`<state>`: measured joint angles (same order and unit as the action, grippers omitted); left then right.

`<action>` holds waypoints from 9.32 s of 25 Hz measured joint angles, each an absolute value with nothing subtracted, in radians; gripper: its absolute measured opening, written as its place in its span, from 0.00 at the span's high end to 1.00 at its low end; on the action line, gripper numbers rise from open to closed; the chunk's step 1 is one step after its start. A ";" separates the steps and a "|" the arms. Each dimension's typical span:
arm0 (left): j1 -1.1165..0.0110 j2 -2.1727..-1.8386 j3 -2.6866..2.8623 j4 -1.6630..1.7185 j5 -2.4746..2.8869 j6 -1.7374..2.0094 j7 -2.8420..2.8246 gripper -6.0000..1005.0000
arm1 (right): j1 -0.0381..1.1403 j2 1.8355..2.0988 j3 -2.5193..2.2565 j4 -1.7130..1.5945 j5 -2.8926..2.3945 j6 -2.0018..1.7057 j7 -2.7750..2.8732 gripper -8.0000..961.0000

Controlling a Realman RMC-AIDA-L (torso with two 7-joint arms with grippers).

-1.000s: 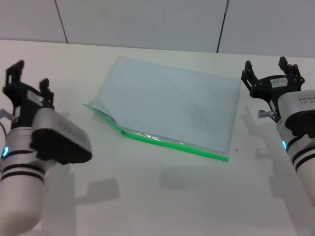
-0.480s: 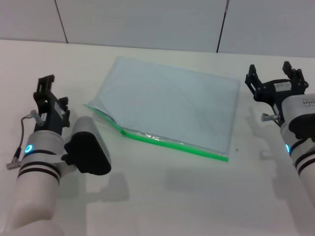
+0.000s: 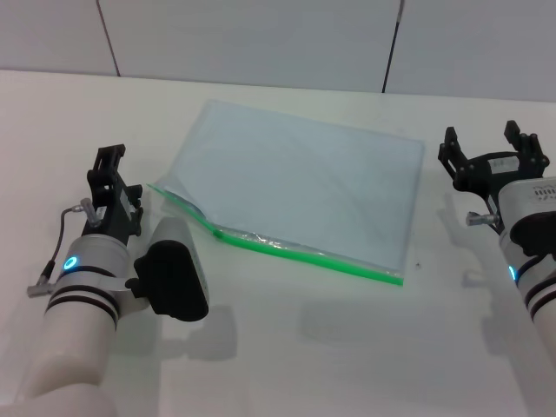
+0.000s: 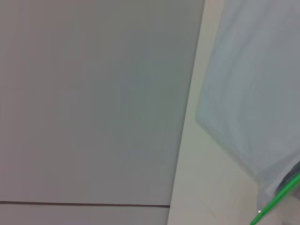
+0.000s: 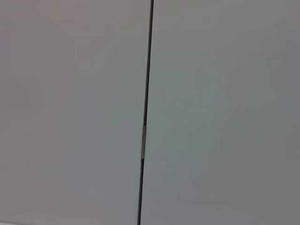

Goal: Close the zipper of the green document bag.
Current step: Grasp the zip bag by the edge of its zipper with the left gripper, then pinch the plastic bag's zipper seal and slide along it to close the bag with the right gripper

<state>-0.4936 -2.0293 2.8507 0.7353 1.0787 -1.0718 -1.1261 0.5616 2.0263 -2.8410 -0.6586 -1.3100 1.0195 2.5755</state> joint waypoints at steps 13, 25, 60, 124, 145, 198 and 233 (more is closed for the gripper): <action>-0.517 -2.028 2.856 0.668 1.089 -1.029 -1.207 0.28 | 0.561 2.026 -2.836 -0.661 -1.310 1.016 2.572 0.13; -0.560 -2.033 2.850 0.600 1.088 -0.953 -1.256 0.28 | 0.565 2.026 -2.832 -0.663 -1.310 1.015 2.572 0.13; -0.598 -2.034 2.857 0.581 1.101 -0.864 -1.214 0.28 | 0.564 2.028 -2.830 -0.664 -1.310 1.016 2.572 0.13; -0.607 -2.040 2.858 0.590 1.238 -0.812 -1.150 0.28 | 0.565 2.028 -2.829 -0.664 -1.310 1.015 2.572 0.13; -0.606 -2.042 2.858 0.595 1.285 -0.824 -1.126 0.31 | 0.566 2.028 -2.830 -0.664 -1.310 1.016 2.572 0.13; -0.577 -2.034 2.858 0.604 1.520 -1.024 -1.497 0.94 | 0.485 1.968 -2.878 -0.882 -1.826 0.942 2.572 0.13; -0.554 -2.039 2.858 0.652 1.679 -1.036 -1.399 0.94 | 0.582 1.978 -2.871 -0.880 -1.954 0.807 2.573 0.13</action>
<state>-0.5543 -2.0386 2.8579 0.6522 1.6790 -1.0355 -1.3989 0.5817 1.9776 -2.8712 -0.8800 -1.9542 0.8073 2.5734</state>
